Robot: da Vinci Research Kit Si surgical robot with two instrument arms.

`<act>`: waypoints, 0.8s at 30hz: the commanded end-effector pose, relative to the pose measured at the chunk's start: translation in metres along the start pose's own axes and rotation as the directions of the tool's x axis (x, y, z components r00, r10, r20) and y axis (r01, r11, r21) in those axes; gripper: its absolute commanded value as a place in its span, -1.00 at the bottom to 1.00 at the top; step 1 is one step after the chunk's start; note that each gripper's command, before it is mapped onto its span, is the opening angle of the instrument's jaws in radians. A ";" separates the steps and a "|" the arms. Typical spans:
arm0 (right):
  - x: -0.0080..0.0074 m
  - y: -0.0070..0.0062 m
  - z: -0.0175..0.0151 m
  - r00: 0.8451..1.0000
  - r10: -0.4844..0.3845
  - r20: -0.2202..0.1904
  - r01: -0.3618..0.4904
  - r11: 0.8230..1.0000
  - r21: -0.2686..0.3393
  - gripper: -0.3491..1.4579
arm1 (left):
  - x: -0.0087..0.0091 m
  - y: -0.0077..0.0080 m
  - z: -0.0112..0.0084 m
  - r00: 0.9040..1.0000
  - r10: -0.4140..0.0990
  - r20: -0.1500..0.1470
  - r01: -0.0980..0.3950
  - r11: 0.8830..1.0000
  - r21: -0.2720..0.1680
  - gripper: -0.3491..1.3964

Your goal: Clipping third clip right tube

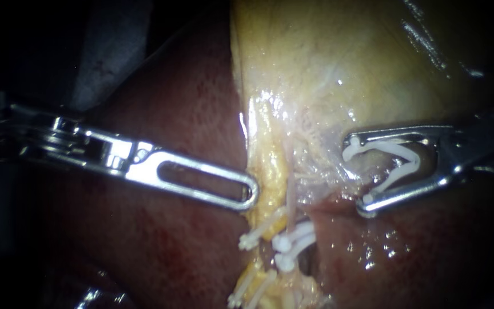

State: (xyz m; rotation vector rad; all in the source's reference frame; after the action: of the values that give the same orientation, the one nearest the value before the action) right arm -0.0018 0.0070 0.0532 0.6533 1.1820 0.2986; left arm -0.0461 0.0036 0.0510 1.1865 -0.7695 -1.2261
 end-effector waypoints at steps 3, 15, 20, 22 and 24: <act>0.0000 0.0000 0.0000 1.000 0.000 0.000 0.000 1.000 0.000 0.05 | 0.0000 0.0000 0.0000 1.000 0.000 0.000 0.000 1.000 0.000 -1.00; 0.0001 -0.0003 0.0002 0.989 0.147 -0.011 -0.147 0.989 0.006 0.05 | 0.0001 -0.0001 -0.0002 1.000 0.000 -0.001 0.000 1.000 0.001 -1.00; 0.0002 -0.0005 0.0002 0.981 0.194 -0.017 -0.194 0.981 0.010 0.03 | 0.0001 -0.0002 -0.0005 1.000 0.000 -0.003 0.000 1.000 0.002 -1.00; 0.0002 -0.0006 0.0002 0.977 0.211 -0.018 -0.211 0.977 0.011 0.03 | 0.0000 -0.0003 -0.0007 1.000 0.000 -0.005 0.001 1.000 0.004 -1.00; 0.0002 -0.0006 0.0001 0.972 0.234 -0.009 -0.234 0.972 0.015 0.03 | 0.0001 -0.0004 -0.0011 1.000 -0.001 -0.007 0.001 1.000 0.005 -1.00</act>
State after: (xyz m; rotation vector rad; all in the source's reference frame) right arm -0.0017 0.0065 0.0527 0.8100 1.1121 0.4978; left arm -0.0451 0.0039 0.0502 1.1968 -0.7675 -1.2200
